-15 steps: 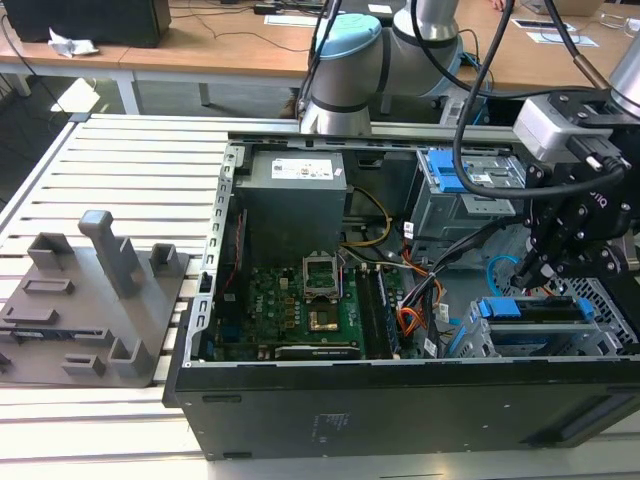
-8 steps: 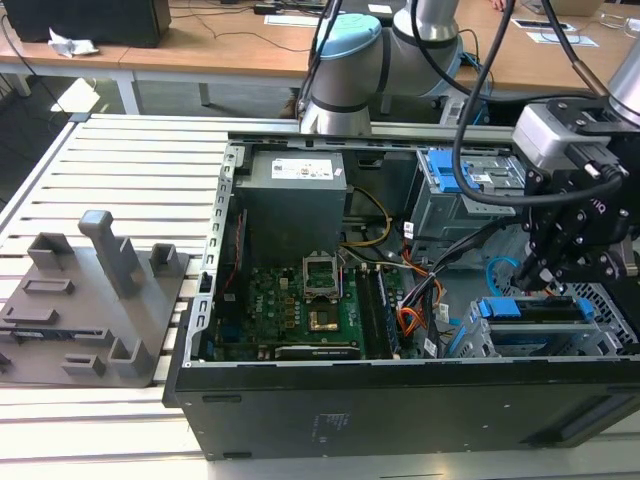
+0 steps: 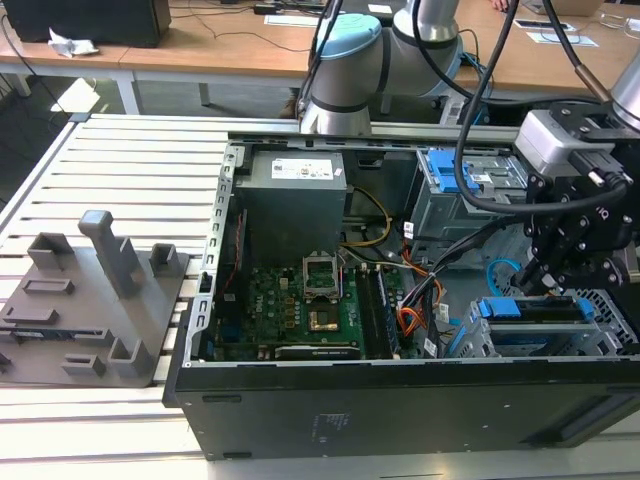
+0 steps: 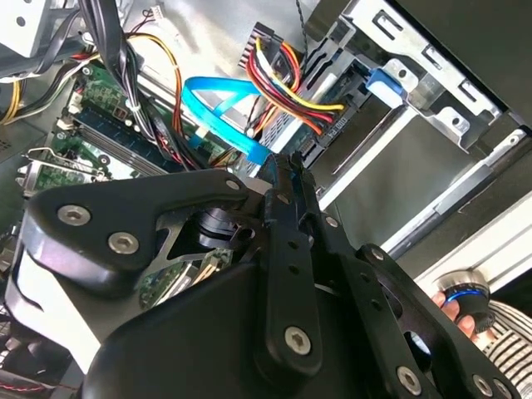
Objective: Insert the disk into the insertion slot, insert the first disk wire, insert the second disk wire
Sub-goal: 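Insert the second disk wire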
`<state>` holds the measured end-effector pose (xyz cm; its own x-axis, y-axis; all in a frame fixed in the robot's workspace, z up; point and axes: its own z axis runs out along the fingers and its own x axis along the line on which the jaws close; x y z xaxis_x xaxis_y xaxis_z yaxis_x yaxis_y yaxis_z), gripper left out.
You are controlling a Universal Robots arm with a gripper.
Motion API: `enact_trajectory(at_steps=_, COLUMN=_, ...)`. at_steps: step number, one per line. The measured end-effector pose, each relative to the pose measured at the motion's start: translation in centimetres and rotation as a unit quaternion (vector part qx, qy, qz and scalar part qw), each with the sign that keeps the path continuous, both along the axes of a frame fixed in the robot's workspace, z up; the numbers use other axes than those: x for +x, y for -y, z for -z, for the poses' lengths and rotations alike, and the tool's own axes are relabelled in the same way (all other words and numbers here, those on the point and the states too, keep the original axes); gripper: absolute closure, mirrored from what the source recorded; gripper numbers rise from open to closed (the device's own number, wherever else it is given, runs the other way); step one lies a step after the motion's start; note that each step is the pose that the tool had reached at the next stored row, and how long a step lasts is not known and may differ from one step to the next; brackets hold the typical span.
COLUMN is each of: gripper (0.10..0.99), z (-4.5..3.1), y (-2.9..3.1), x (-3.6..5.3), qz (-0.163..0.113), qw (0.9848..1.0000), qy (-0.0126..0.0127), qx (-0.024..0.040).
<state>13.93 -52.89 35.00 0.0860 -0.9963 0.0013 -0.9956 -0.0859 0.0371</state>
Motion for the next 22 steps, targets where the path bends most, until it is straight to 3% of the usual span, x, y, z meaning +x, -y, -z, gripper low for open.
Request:
enact_trajectory(at_steps=5, gripper=0.922, z=0.1, y=0.08, x=0.28, qz=0.0, qw=1.0, qy=0.0, qx=0.0)
enact_trajectory(at_steps=11, gripper=0.922, z=0.49, y=0.66, x=0.41, qz=0.014, qw=0.9999, qy=0.0, qx=0.0008)
enact_trajectory(at_steps=16, gripper=0.922, z=0.74, y=0.66, x=0.84, qz=0.028, qw=0.9996, qy=-0.0003, qx=0.0085)
enact_trajectory(at_steps=22, gripper=0.922, z=0.96, y=1.2, x=0.96, qz=0.032, qw=0.9994, qy=-0.0005, qx=0.0103)
